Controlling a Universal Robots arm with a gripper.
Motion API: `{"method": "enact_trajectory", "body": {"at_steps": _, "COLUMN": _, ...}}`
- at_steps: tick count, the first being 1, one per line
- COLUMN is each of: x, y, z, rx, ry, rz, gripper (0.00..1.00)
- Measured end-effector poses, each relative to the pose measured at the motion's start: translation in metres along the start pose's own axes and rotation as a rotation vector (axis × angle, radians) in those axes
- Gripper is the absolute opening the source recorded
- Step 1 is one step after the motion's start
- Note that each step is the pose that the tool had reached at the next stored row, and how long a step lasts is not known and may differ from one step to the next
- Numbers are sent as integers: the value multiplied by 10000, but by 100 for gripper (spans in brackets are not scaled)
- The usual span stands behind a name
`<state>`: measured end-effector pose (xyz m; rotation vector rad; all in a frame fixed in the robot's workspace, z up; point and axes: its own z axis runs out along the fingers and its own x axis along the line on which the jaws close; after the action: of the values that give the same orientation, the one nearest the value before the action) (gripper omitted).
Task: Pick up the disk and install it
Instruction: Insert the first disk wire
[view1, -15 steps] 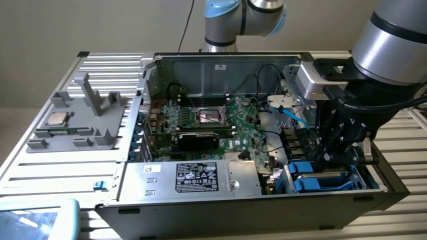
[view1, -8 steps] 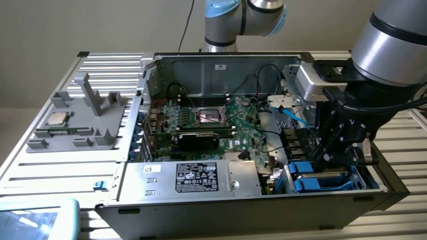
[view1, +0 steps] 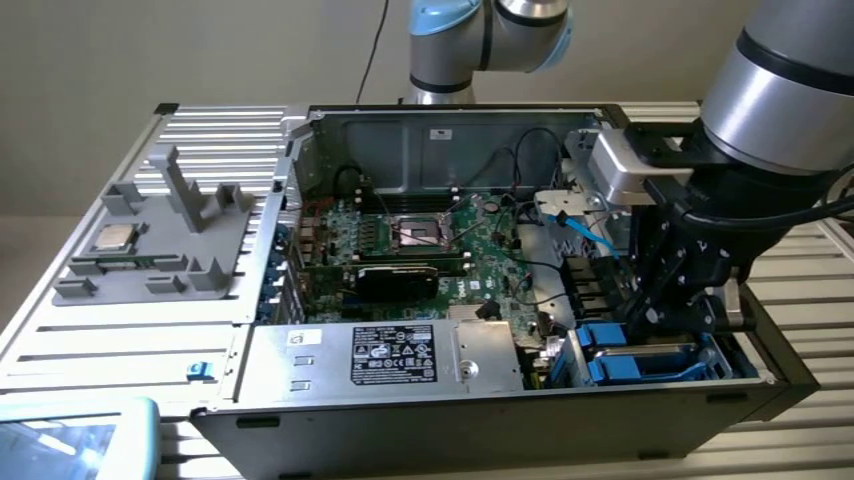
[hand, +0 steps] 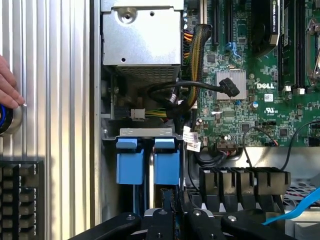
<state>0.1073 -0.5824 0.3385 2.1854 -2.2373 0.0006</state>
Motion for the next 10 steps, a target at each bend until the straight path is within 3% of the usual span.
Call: {"method": "enact_trajectory", "body": {"at_steps": 10, "x": 1, "y": -16, "z": 4, "rx": 0, "ry": -6, "rz": -5, "gripper": 16}}
